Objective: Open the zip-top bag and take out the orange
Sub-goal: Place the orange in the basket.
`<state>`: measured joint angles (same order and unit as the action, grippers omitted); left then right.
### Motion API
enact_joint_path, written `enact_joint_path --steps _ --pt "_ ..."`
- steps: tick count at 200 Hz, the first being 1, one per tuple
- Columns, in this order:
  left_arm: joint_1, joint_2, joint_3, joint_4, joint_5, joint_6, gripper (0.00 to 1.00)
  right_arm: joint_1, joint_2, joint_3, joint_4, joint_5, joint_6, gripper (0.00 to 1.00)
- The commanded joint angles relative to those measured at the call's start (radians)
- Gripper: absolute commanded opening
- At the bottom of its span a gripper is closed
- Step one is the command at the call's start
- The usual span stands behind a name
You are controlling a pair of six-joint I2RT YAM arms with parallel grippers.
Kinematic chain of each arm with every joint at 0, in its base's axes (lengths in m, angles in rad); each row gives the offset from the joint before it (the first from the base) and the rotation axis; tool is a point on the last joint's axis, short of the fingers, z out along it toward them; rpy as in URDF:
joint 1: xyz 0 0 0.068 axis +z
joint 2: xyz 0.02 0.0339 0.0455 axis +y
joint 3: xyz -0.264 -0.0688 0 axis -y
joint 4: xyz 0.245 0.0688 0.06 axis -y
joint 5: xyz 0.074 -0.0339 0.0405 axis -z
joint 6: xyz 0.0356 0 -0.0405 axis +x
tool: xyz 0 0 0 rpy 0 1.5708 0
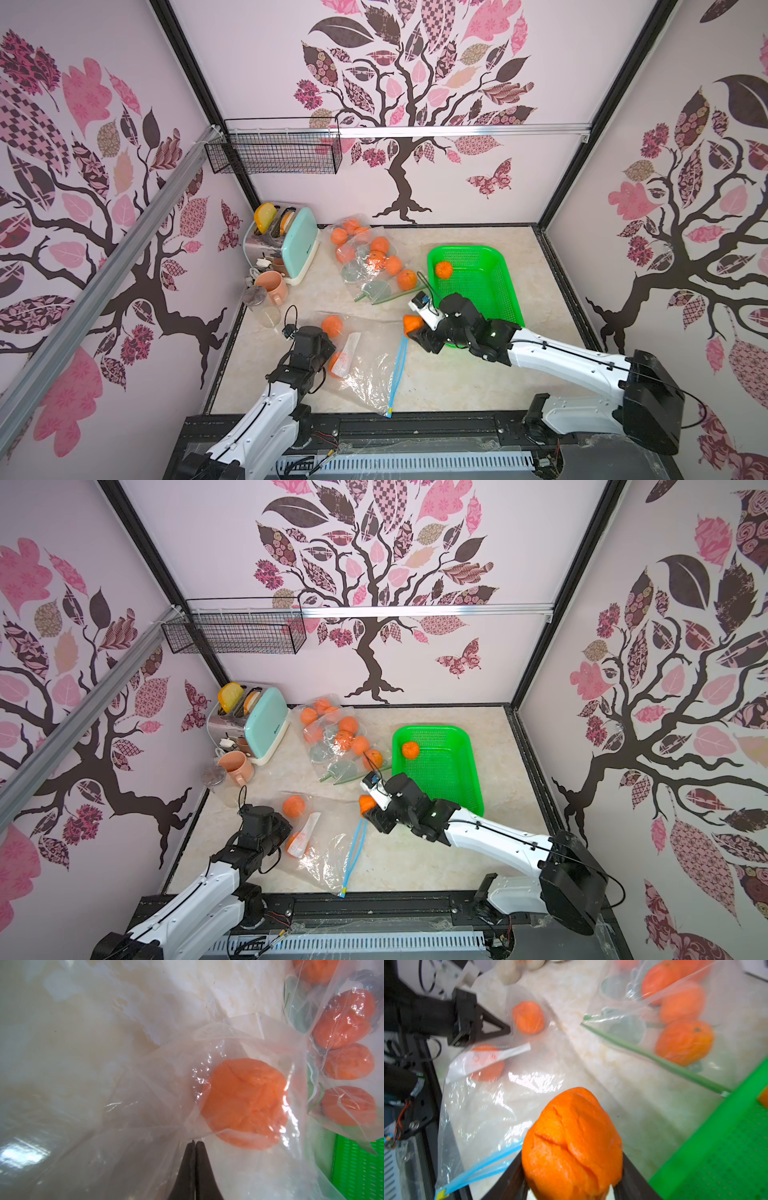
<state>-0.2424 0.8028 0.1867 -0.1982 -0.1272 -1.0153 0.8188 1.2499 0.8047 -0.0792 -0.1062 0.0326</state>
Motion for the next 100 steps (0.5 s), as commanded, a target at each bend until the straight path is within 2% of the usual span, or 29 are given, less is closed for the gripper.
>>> enact_joint_path --steps 1,34,54,65,100 --pt "0.008 -0.002 -0.013 -0.001 -0.01 -0.005 0.0 -0.101 -0.032 0.025 0.04 -0.054 0.091 0.43" --pt "0.008 0.0 -0.013 0.0 -0.009 -0.003 0.0 -0.252 0.085 0.158 0.021 0.095 0.156 0.46" --pt "0.009 -0.003 -0.016 -0.001 -0.006 -0.005 0.0 -0.37 0.173 0.208 0.029 0.103 0.265 0.46" --pt "0.01 -0.006 -0.016 -0.002 -0.003 -0.003 0.0 -0.426 0.219 0.226 0.04 0.062 0.284 0.46" --pt "0.015 -0.026 -0.019 -0.006 -0.001 -0.002 0.0 -0.55 0.365 0.293 0.006 0.092 0.33 0.46"
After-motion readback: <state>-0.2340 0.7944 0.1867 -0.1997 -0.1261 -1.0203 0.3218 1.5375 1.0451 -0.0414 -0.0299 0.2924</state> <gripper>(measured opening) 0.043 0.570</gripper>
